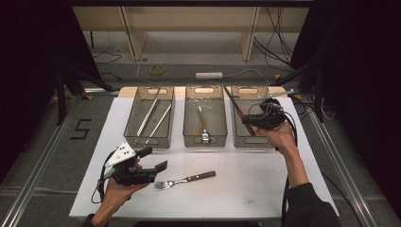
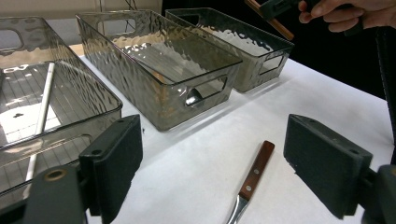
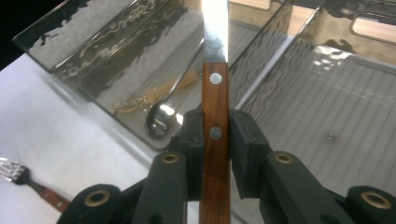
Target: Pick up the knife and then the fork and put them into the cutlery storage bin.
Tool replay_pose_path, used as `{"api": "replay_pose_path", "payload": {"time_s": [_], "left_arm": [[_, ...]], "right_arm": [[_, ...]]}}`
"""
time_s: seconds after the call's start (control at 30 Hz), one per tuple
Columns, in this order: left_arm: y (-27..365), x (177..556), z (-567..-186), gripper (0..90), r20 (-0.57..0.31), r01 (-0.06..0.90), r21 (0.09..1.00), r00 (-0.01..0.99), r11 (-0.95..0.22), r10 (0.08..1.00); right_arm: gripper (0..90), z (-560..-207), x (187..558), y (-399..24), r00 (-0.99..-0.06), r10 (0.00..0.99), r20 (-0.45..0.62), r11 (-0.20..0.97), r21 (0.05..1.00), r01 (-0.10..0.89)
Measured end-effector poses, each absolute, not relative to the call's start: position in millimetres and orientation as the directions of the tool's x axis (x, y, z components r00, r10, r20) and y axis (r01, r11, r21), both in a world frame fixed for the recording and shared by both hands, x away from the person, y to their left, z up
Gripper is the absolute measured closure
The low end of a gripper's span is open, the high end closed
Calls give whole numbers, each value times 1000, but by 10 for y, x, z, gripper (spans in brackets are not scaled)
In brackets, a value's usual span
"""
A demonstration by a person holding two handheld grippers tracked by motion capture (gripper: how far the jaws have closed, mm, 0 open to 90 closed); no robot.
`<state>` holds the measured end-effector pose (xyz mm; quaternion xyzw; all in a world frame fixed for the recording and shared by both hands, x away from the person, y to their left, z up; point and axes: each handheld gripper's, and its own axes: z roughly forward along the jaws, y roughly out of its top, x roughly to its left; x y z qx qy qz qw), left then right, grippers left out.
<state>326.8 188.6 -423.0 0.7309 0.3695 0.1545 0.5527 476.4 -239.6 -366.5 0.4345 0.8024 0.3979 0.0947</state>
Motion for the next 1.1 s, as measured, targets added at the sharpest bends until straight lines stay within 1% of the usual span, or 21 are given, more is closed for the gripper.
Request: {"api": "replay_pose_path", "payload": {"time_s": [0.57, 0.8, 1.1], "left_arm": [[1880, 3264, -4232, 192, -182, 368, 922, 679, -116, 711], [1875, 3266, -4236, 192, -183, 370, 921, 681, -117, 709], [1873, 3260, -4236, 192, -184, 371, 921, 682, -118, 708]], "right_arm": [[769, -3781, 5033, -2454, -500, 847, 180, 261, 679, 687], [769, -3833, 5115, -2482, -456, 873, 176, 236, 666, 708], [769, -3891, 5170, -2466, -403, 903, 146, 224, 641, 734]]}}
